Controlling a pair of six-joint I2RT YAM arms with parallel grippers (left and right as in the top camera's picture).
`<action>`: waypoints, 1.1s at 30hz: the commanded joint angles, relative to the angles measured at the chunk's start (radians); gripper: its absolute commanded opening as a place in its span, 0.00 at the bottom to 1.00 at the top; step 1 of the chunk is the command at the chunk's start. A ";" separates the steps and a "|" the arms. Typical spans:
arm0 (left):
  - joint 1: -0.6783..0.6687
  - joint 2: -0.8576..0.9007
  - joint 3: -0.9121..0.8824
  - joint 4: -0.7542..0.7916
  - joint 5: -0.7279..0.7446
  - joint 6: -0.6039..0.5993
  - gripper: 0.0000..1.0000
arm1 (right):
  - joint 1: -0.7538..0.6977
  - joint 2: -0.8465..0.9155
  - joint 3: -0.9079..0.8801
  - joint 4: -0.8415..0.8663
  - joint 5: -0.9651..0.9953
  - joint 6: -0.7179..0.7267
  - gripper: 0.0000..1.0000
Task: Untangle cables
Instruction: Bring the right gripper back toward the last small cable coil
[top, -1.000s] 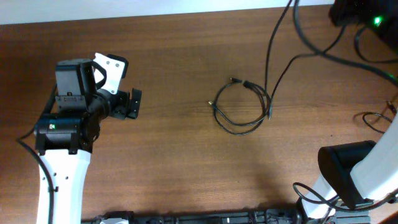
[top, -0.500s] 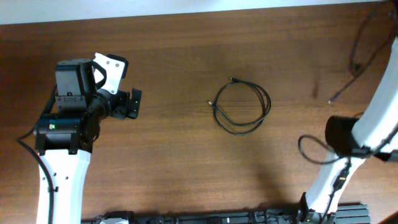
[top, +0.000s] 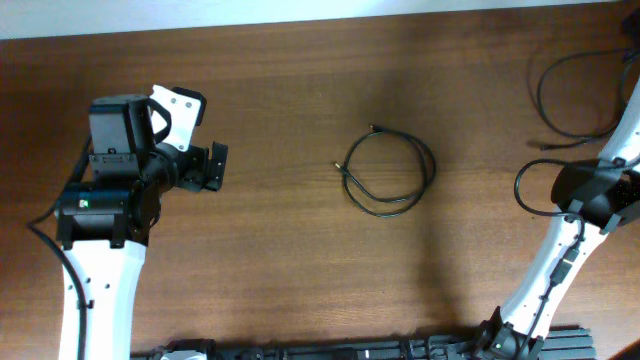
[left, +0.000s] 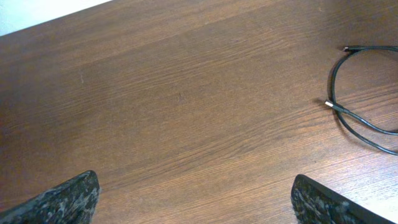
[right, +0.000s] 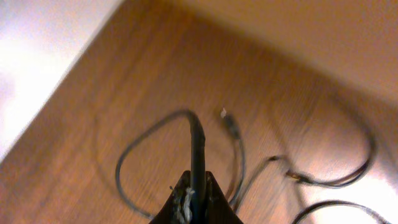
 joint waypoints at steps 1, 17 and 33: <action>0.005 0.002 0.006 0.002 0.011 0.016 0.99 | -0.009 0.008 -0.161 0.031 -0.116 0.053 0.12; 0.005 0.002 0.006 0.002 0.011 0.016 0.99 | -0.008 -0.082 -0.256 0.040 -0.535 -0.265 0.99; 0.005 0.002 0.006 0.002 0.011 0.016 0.99 | -0.006 -0.387 0.017 -0.170 -0.297 -0.283 0.99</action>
